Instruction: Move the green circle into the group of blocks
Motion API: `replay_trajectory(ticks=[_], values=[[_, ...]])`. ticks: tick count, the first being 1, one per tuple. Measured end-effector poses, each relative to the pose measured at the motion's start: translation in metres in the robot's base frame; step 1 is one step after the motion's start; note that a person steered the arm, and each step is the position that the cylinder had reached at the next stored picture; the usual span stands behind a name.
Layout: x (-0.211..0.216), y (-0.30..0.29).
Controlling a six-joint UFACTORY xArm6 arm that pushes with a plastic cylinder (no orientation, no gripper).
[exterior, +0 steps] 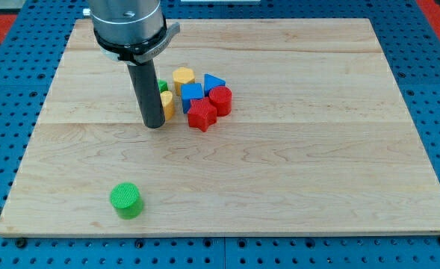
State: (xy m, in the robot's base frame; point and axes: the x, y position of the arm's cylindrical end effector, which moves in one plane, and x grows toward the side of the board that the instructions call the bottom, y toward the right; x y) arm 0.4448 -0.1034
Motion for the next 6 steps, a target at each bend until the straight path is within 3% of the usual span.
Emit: replay_trajectory(ticks=[1,2,3,4,5,6], values=[[-0.003,-0.003],[0.031,-0.044],[0.082,-0.1],[0.167,-0.11],[0.174,-0.092],[0.174,-0.02]])
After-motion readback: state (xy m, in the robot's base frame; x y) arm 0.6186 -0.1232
